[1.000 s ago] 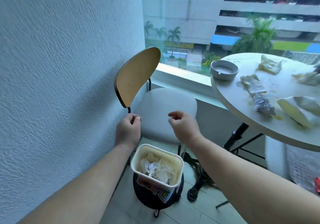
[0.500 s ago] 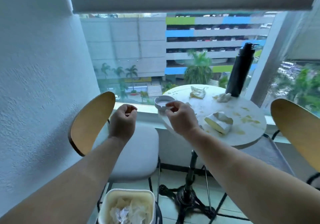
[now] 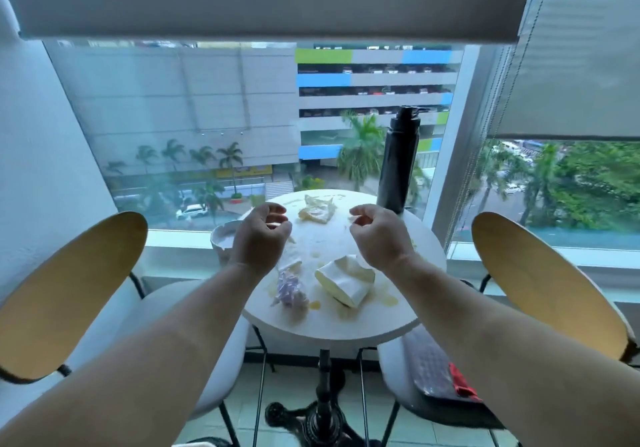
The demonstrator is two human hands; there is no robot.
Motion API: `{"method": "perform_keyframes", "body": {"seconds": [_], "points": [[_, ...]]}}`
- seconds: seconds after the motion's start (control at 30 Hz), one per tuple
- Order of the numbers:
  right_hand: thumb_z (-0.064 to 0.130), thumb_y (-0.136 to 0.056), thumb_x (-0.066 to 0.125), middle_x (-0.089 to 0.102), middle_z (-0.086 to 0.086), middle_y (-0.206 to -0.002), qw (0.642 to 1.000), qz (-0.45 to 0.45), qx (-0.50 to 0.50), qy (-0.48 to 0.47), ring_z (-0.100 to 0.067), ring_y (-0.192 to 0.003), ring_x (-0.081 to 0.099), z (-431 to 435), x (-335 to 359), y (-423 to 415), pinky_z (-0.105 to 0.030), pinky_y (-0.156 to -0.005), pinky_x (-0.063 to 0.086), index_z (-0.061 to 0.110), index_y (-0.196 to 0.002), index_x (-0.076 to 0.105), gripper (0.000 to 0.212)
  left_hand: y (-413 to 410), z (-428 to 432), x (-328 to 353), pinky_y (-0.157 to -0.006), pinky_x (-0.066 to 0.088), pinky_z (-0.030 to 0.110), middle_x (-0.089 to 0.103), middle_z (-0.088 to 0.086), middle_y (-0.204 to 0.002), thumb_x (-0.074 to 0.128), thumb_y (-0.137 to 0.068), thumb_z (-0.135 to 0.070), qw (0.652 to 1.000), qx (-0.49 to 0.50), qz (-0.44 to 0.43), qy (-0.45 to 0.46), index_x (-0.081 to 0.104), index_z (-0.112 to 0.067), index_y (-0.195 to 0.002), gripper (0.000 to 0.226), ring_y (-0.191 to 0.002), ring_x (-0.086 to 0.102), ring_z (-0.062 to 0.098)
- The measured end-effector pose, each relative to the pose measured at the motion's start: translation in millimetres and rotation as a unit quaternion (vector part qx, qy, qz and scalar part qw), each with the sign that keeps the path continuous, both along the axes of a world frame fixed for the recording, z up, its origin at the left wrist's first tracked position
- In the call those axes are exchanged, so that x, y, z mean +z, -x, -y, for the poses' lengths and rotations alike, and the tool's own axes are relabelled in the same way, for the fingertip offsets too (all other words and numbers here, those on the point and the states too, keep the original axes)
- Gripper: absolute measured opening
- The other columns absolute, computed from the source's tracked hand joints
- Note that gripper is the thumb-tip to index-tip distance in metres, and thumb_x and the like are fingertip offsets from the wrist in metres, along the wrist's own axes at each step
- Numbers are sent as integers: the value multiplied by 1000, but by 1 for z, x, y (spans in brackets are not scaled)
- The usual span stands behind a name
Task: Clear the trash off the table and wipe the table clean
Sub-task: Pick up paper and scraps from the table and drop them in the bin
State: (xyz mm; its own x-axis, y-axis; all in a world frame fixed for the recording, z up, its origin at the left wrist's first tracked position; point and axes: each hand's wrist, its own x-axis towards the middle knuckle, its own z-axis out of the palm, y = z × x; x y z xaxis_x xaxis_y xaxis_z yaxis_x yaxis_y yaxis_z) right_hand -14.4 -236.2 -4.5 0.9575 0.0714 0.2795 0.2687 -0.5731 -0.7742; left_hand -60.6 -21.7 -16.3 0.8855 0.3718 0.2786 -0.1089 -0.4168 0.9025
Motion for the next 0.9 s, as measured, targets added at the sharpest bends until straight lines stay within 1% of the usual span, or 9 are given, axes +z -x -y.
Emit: {"method": "perform_keyframes", "body": {"seconds": [0.1, 0.17, 0.27, 0.33, 0.43, 0.53, 0.7, 0.8, 0.9], "points": [[10, -95, 58, 76, 1, -111, 1000, -18, 0, 12, -16, -99, 68, 15, -12, -22, -20, -90, 46, 18, -123, 75, 34, -17, 10, -9, -95, 59, 46, 74, -1, -106, 60, -79, -16, 997, -22, -50, -53, 68, -22, -107, 30, -99, 71, 19], [9, -96, 57, 75, 2, -111, 999, -33, 0, 15, -13, -95, 64, 20, -20, -36, -17, -87, 42, 19, -124, 74, 34, -27, 13, -12, -98, 58, 40, 74, 0, -113, 56, -77, -8, 980, -44, -116, -158, 67, -28, -107, 38, -104, 69, 21], [8, -96, 54, 73, 1, -115, 999, -50, -2, 18, -13, -98, 63, 22, -28, -57, -17, -89, 42, 19, -127, 72, 37, -42, 12, -14, -102, 54, 34, 69, -1, -127, 57, -79, -5, 915, -90, -225, -323, 71, -31, -116, 47, -116, 64, 22], [6, -95, 53, 72, -1, -121, 998, -64, -6, 29, -16, -105, 64, 22, -33, -70, -18, -90, 42, 19, -131, 70, 42, -52, 11, -16, -104, 52, 33, 65, -2, -133, 59, -86, -12, 877, -113, -255, -392, 71, -29, -124, 43, -121, 62, 23], [1, -92, 51, 69, -4, -133, 995, -75, -19, 61, -20, -120, 63, 19, -40, -86, -18, -95, 40, 19, -135, 68, 50, -68, 8, -22, -89, 51, 26, 69, -1, -125, 61, -89, -16, 850, -136, -272, -430, 72, -27, -123, 37, -113, 64, 23], [-1, -90, 51, 62, -5, -141, 993, -76, -40, 83, -25, -127, 60, 13, -37, -107, -21, -95, 41, 21, -140, 64, 57, -87, 3, -21, -78, 55, 28, 73, 0, -104, 67, -84, -16, 837, -133, -252, -467, 75, -25, -103, 22, -94, 65, 21], [7, -96, 52, 53, -1, -146, 988, -72, -48, 130, -25, -131, 54, 4, -44, -133, -34, -107, 44, 27, -145, 59, 54, -118, -12, -22, -70, 45, 27, 73, 1, -97, 63, -90, -9, 888, -112, -176, -409, 70, -24, -94, 17, -90, 64, 22], [15, -99, 55, 54, 7, -143, 984, -92, -39, 149, -24, -130, 54, 2, -52, -140, -38, -108, 46, 31, -148, 56, 51, -139, -18, -28, -76, 54, 33, 75, -2, -93, 56, -89, -7, 919, -98, -142, -355, 59, -30, -103, 27, -92, 68, 23], [20, -99, 58, 58, 9, -135, 980, -93, -24, 177, -23, -127, 55, 4, -57, -146, -45, -108, 49, 32, -148, 56, 51, -166, -12, -24, -81, 54, 35, 73, 1, -108, 57, -90, -7, 921, -91, -95, -366, 62, -28, -116, 34, -93, 64, 23]]}}
